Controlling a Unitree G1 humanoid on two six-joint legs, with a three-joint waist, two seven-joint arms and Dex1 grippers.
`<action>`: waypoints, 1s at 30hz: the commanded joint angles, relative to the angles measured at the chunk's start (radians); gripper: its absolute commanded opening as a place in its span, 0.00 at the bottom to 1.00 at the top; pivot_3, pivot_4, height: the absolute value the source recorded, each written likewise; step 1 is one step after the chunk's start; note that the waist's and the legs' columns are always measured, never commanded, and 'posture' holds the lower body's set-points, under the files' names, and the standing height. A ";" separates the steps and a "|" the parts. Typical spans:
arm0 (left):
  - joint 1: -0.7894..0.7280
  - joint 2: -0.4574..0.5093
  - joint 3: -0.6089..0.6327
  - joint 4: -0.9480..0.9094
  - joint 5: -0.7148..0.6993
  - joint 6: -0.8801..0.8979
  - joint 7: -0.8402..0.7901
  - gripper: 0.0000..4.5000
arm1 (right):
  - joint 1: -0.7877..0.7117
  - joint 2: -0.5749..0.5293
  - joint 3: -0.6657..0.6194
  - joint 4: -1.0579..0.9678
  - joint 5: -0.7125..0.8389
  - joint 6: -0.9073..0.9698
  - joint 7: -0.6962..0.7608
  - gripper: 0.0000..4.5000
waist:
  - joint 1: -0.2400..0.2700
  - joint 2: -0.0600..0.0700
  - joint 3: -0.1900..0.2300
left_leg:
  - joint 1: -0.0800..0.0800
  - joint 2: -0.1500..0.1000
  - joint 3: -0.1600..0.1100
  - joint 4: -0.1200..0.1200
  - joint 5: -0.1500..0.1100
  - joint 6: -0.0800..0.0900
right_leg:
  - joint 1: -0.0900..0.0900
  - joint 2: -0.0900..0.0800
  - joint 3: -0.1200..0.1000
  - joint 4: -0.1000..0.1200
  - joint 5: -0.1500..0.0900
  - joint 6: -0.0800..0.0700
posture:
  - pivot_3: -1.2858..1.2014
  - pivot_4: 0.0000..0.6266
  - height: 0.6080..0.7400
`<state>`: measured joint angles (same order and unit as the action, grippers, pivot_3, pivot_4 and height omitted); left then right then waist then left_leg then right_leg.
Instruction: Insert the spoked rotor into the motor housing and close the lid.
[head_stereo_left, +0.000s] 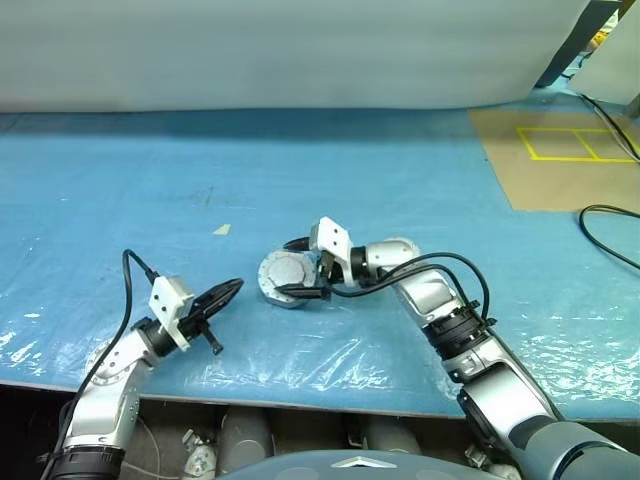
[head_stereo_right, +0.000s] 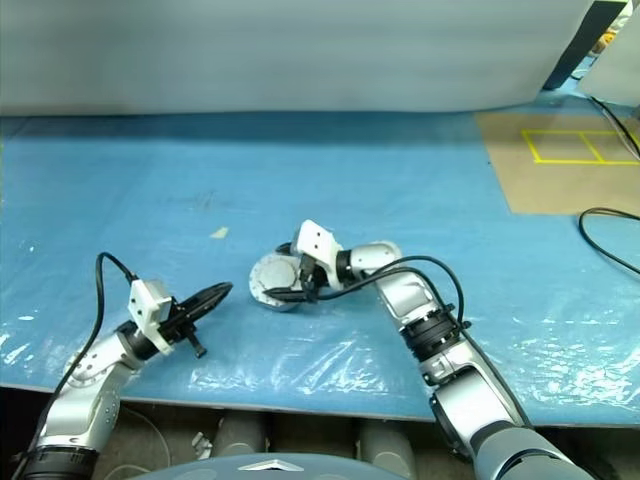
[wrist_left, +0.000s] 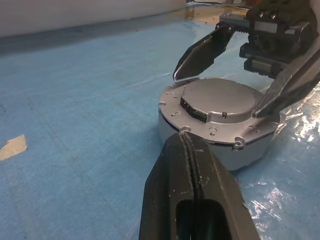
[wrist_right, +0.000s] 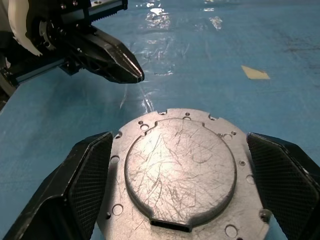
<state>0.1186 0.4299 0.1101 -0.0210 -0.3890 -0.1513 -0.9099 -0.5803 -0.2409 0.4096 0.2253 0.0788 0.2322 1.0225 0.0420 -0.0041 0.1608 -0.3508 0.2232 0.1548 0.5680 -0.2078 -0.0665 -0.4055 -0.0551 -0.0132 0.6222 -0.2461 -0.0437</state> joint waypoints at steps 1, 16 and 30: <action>-0.008 0.004 -0.002 -0.021 -0.004 -0.003 0.003 0.00 | -0.007 0.014 0.010 0.021 -0.026 -0.025 -0.025 0.80 | -0.001 0.000 0.000 | 0.000 0.000 0.000 0.000 0.000 0.000 | 0.000 0.000 0.000 0.000 0.000 0.000 | 0.52 0.24 1.00; 0.053 0.012 0.013 -0.066 -0.008 -0.007 0.011 0.00 | -0.030 0.016 0.001 -0.007 -0.029 -0.010 -0.009 0.66 | -0.002 0.000 0.000 | 0.002 0.000 0.000 0.001 0.000 0.000 | 0.001 0.000 0.001 0.001 0.000 0.000 | 0.52 0.24 1.00; 0.037 0.004 -0.018 -0.163 -0.002 0.099 0.083 0.00 | 0.003 -0.047 0.133 -0.028 -0.136 0.113 0.026 0.66 | 0.000 0.000 -0.001 | 0.003 0.000 0.000 0.000 0.000 0.000 | 0.003 0.000 0.001 0.000 0.000 0.000 | 0.52 0.24 1.00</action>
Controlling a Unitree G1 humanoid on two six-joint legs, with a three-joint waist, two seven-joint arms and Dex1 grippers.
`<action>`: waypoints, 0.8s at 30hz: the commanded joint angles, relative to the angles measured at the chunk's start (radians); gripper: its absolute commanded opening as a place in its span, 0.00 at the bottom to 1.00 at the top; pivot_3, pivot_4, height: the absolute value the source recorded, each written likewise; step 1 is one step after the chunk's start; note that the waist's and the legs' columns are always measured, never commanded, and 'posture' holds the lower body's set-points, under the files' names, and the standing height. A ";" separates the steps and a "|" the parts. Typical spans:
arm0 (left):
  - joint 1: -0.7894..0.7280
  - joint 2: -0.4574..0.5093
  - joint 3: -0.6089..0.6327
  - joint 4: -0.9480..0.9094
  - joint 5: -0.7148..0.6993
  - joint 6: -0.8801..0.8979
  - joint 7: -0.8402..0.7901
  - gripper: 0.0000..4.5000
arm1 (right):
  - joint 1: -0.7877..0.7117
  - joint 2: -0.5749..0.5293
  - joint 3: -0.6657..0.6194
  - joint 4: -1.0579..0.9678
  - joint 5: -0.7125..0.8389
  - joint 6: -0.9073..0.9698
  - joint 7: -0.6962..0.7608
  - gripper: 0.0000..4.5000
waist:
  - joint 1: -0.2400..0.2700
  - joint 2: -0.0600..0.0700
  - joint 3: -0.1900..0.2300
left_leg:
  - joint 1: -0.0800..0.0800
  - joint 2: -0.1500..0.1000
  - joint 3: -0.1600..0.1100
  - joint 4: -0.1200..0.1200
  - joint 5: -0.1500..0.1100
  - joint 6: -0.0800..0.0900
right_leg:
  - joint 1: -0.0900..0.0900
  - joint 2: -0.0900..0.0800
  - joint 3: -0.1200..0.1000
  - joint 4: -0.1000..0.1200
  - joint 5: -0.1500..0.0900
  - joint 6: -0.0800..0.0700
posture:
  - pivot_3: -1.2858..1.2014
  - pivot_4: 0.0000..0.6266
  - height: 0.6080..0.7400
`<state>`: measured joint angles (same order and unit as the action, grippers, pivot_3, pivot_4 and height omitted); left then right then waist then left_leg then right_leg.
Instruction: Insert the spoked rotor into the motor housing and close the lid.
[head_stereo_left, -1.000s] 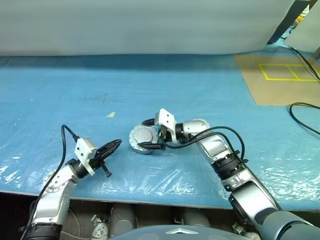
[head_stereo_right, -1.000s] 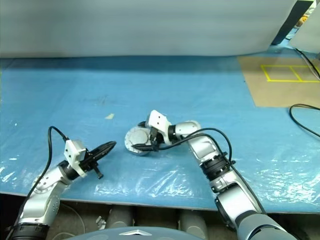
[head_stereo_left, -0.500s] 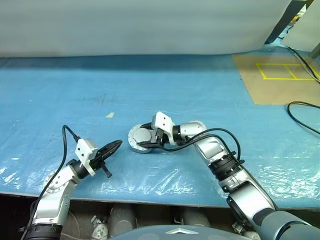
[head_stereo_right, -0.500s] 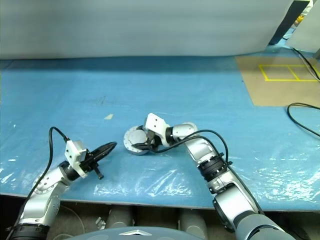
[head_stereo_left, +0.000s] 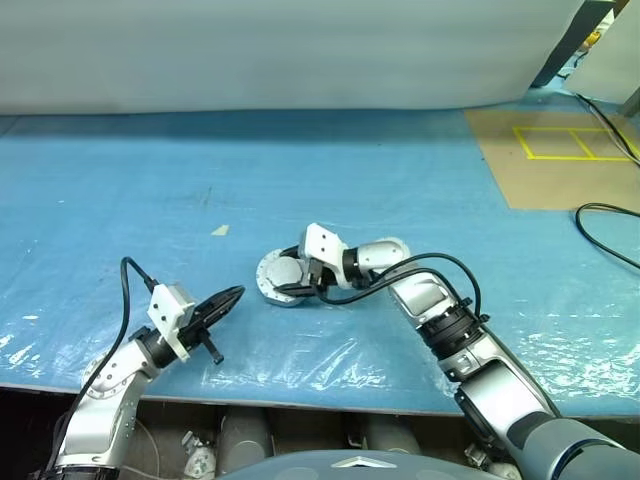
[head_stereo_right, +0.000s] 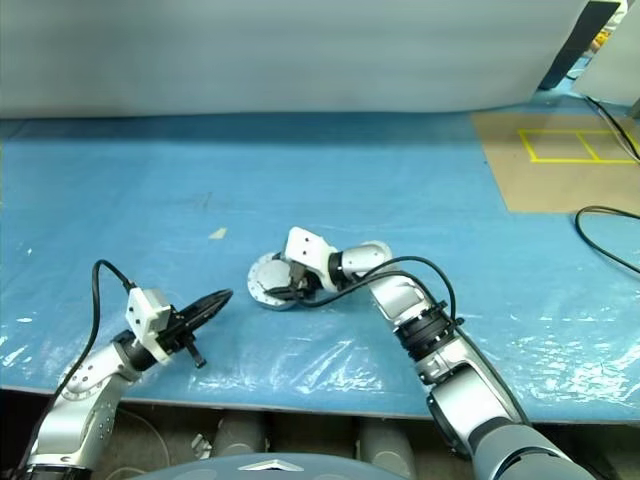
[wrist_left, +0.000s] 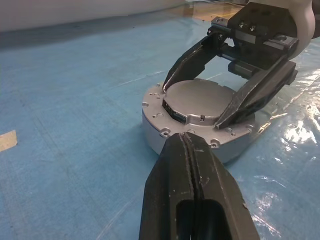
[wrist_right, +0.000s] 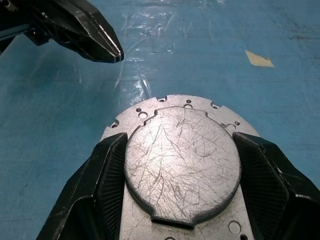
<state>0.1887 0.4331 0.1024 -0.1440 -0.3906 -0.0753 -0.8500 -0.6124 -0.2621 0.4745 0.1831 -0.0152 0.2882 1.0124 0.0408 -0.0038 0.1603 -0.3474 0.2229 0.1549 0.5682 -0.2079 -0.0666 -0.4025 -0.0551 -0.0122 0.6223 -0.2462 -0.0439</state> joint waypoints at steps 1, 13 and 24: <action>-0.050 -0.003 -0.015 -0.032 0.009 0.033 0.038 0.00 | 0.037 -0.025 0.068 0.011 -0.041 0.061 0.030 0.66 | 0.001 0.000 0.000 | 0.000 0.000 0.000 0.000 0.000 0.000 | 0.000 0.000 0.000 0.000 0.000 0.000 | 0.52 0.24 1.00; -0.145 0.010 -0.129 0.066 0.125 0.106 0.067 0.00 | 0.032 -0.029 0.035 -0.016 -0.028 0.089 0.000 0.66 | 0.001 0.001 -0.001 | 0.001 -0.001 0.000 0.000 0.000 0.000 | 0.001 0.000 0.001 0.000 0.000 0.000 | 0.52 0.24 1.00; -0.165 0.040 -0.160 0.067 0.155 0.148 0.077 0.00 | 0.017 -0.002 -0.008 -0.020 0.016 0.095 -0.016 0.87 | 0.003 0.004 -0.004 | 0.004 -0.002 0.000 0.000 0.000 0.000 | 0.005 -0.002 0.001 0.000 0.000 0.000 | 0.52 0.24 1.00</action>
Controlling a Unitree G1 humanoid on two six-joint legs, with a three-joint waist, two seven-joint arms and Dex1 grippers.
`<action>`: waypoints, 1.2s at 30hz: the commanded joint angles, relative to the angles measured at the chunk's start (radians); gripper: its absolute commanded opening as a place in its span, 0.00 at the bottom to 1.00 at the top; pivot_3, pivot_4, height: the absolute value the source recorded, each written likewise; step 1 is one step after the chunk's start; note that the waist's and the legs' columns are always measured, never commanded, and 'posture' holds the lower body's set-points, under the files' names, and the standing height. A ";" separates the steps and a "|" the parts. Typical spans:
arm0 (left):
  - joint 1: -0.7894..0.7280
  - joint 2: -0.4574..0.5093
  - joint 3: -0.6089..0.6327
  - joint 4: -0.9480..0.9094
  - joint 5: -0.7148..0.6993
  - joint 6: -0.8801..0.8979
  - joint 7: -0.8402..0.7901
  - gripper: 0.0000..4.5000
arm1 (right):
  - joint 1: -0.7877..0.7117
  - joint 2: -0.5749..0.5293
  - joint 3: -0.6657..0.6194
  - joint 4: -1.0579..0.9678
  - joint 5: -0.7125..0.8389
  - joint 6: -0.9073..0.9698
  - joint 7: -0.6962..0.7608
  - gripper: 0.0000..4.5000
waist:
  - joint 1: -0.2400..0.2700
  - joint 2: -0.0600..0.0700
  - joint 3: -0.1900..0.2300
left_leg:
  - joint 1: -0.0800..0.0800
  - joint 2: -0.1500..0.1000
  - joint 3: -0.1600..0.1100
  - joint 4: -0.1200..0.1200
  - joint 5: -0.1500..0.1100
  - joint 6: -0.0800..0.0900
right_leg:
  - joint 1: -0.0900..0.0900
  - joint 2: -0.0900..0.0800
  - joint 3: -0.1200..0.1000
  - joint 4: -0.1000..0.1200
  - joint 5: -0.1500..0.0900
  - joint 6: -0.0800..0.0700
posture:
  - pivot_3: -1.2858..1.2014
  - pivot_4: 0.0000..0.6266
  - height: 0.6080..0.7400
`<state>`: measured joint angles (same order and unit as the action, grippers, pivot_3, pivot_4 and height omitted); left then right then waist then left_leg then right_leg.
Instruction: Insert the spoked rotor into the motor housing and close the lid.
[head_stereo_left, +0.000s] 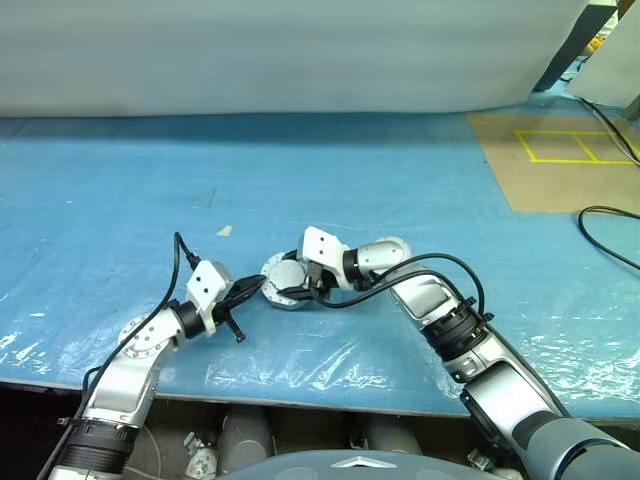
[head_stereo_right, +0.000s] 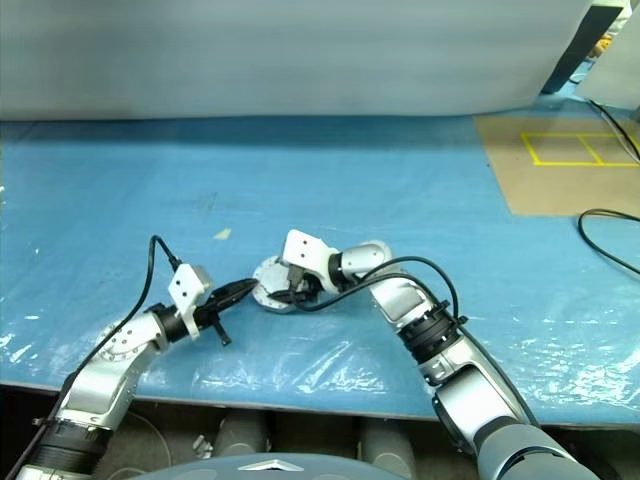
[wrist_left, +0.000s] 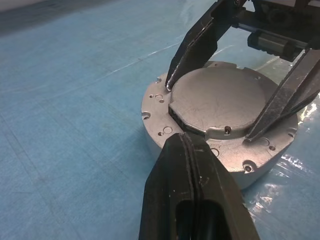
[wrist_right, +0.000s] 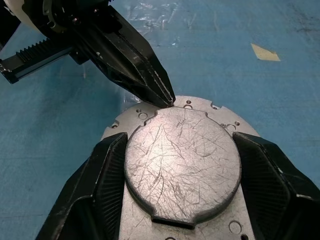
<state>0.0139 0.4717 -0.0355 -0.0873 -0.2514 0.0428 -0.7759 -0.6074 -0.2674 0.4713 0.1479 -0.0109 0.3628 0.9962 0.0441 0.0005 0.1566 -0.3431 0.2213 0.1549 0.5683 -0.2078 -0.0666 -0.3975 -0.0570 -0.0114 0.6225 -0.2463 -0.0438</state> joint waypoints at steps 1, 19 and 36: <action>0.007 0.000 -0.022 0.010 0.015 0.032 0.003 0.00 | 0.010 0.003 -0.005 0.019 0.011 0.016 0.001 0.95 | -0.001 0.000 0.000 | 0.000 0.000 0.000 0.000 0.000 0.000 | 0.000 0.000 0.000 0.000 0.000 0.000 | 0.52 0.24 1.00; -0.036 -0.001 -0.015 0.036 0.016 0.027 0.001 0.00 | 0.015 0.000 -0.235 0.011 0.206 0.180 -0.060 0.99 | 0.000 0.000 0.000 | -0.005 0.000 0.000 0.000 0.000 0.000 | -0.005 0.001 0.000 0.000 0.000 0.000 | 0.52 0.24 1.00; -0.048 -0.004 -0.002 0.065 0.018 -0.001 0.017 0.00 | -0.079 0.130 -0.498 0.062 0.507 1.049 -0.265 0.99 | 0.003 0.001 0.000 | -0.004 0.000 0.000 -0.001 0.000 0.000 | -0.005 0.001 0.000 -0.001 0.000 0.000 | 0.52 0.24 1.00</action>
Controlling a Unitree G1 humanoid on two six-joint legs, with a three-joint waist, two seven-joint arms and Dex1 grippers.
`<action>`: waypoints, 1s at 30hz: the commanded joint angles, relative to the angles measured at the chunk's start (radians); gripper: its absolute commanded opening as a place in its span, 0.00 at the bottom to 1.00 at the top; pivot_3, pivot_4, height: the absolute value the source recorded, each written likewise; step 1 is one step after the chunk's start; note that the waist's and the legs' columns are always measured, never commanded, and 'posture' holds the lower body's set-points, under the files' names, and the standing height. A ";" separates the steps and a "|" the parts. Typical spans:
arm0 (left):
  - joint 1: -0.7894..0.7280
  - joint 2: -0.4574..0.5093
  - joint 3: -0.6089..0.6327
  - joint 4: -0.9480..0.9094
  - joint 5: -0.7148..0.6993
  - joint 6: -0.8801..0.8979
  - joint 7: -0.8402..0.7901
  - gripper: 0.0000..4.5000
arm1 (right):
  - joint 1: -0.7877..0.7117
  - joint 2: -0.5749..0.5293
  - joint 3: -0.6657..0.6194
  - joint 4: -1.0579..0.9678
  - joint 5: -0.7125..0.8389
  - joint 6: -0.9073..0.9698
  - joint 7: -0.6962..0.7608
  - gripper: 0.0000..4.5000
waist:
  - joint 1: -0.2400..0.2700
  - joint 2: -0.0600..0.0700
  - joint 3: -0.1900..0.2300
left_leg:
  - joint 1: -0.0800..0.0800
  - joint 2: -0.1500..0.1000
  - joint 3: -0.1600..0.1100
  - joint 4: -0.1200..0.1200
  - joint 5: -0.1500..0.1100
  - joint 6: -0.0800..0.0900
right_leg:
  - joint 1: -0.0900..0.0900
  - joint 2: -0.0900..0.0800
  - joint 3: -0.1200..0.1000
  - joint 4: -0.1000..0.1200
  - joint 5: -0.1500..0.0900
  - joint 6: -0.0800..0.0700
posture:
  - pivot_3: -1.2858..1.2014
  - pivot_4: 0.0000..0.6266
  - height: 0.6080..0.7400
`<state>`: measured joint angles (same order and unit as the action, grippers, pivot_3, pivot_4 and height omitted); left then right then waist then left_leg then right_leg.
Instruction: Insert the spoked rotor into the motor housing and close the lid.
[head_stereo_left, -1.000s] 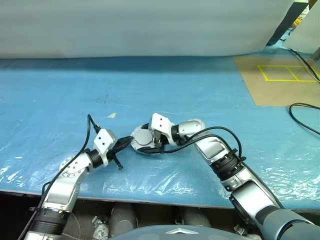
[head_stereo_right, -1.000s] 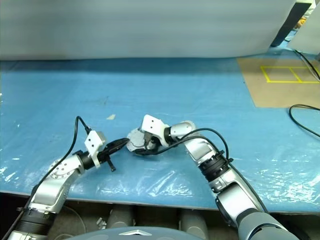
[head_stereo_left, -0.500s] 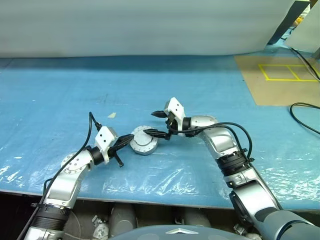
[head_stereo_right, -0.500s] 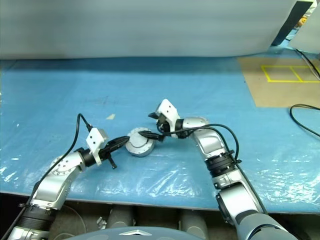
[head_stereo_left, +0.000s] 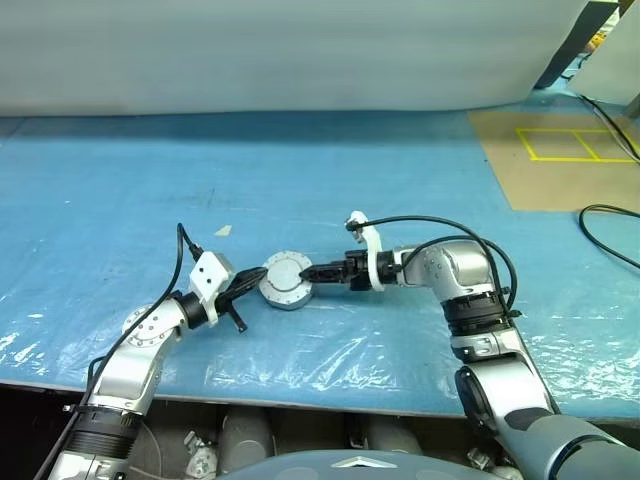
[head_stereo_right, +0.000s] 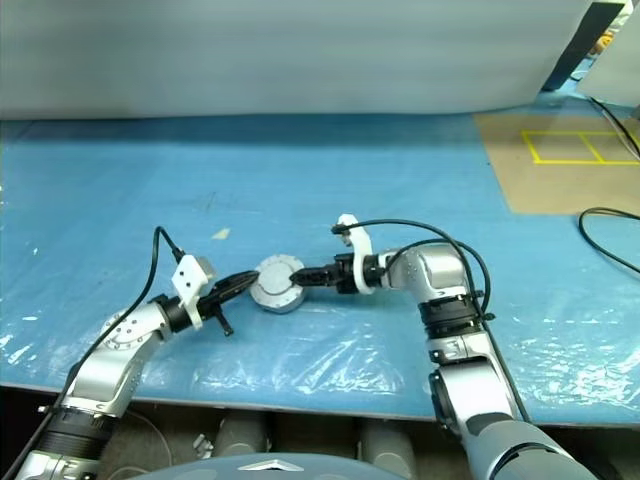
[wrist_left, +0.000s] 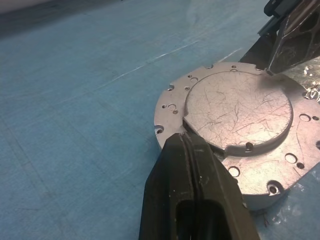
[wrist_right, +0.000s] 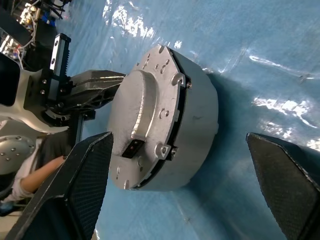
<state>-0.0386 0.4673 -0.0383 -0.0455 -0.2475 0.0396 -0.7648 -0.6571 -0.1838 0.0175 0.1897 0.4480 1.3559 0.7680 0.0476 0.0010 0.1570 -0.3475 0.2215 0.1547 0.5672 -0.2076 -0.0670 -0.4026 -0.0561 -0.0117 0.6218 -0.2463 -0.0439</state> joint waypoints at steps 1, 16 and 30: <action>0.002 0.000 0.002 0.026 0.014 0.001 0.007 0.00 | -0.035 0.063 -0.057 0.030 0.054 0.069 -0.048 0.99 | -0.001 0.000 0.000 | 0.000 0.000 0.000 0.000 0.000 0.000 | 0.000 0.000 0.000 0.000 0.000 0.000 | 0.52 0.24 1.00; -0.025 -0.061 0.080 0.051 -0.059 -0.015 0.061 0.00 | -0.077 0.168 -0.201 0.140 0.129 0.102 -0.129 0.55 | 0.000 0.001 0.001 | -0.001 0.000 0.000 -0.002 0.001 -0.001 | -0.002 0.000 -0.001 -0.001 0.000 0.000 | 0.52 0.24 1.00; -0.056 -0.293 0.359 -0.029 -0.606 0.282 0.197 0.21 | -0.186 0.301 -0.478 0.185 0.262 -0.203 -0.261 0.55 | -0.001 0.001 0.006 | -0.006 0.000 0.000 -0.005 0.000 -0.003 | -0.006 0.001 -0.002 -0.003 0.002 0.004 | 0.52 0.24 1.00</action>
<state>-0.0776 0.2001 0.3028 -0.0089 -0.7622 0.2852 -0.5914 -0.8108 0.0929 -0.4362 0.3838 0.6396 1.1833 0.5097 0.0465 0.0017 0.1625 -0.3539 0.2218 0.1551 0.5616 -0.2079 -0.0706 -0.4087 -0.0550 -0.0135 0.6186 -0.2438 -0.0400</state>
